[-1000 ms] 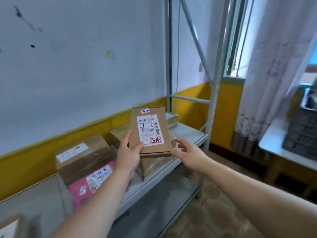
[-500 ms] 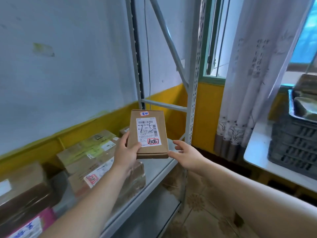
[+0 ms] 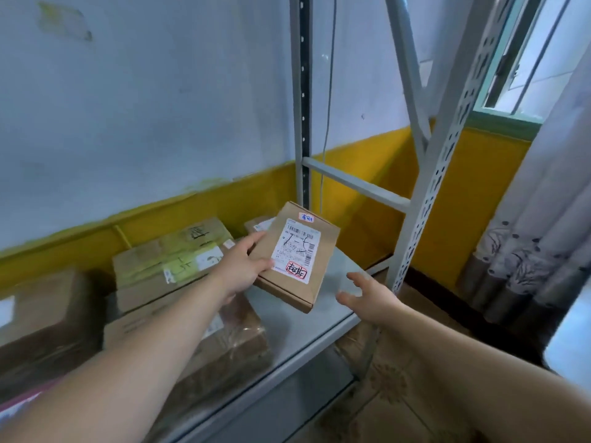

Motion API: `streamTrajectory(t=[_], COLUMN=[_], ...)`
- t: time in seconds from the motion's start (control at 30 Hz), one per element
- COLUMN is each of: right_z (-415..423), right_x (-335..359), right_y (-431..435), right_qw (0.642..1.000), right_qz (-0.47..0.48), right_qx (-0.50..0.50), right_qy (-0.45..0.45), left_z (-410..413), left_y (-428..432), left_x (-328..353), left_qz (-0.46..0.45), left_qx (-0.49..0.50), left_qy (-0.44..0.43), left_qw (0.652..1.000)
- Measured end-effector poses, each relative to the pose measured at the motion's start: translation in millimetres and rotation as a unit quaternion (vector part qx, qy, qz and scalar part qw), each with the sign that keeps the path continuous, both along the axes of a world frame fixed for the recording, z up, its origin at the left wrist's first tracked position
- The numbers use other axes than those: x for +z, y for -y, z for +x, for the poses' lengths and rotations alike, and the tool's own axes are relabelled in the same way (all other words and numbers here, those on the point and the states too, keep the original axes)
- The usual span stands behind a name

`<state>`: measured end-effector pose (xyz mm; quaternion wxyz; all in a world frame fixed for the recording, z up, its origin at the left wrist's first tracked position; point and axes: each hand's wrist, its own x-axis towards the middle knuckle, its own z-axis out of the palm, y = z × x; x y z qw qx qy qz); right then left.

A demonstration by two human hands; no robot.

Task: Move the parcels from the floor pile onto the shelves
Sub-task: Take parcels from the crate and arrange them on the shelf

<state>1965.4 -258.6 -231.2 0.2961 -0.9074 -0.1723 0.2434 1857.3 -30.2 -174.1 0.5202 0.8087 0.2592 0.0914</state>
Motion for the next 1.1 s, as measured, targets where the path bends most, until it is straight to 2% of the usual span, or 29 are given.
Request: streamTrajectory(t=[0.1,0.23,0.37,0.5,0.67,0.83,0.93,1.1], right_z=[23,50,67,76,83,91,95,89], right_x=[-20,-47,-72,-88,-101,-107,-110,-122], right_y=[8,19,25,27,26,22,21,26], right_qw=[0.994,0.979,0.969,0.96,0.952,0.946,0.941,0.927], right_qz=[-0.073,-0.118,-0.142,-0.146,-0.162,-0.174,-0.187,-0.213], right_qx=[0.069,0.146,0.184,0.212,0.229,0.24,0.248,0.252], right_qy=[0.042,0.075,0.084,0.11,0.127,0.134,0.136,0.176], left_z=[17,38,51,61,74,76,78,88], left_y=[7,14,12,8,20,55,58,50], left_x=[-7,-20,-36,-53,-78,-109,-125,-139], left_qz=[0.02,0.048,0.081,0.138,0.286,0.241,0.224,0.268], left_qx=[-0.009,-0.06,-0.081,-0.047,-0.067,-0.118,-0.104,-0.117], left_qy=[-0.048,-0.136,-0.215,-0.251,-0.33,-0.443,-0.423,-0.353], left_qw=[0.999,0.988,0.97,0.957,0.897,0.855,0.872,0.889])
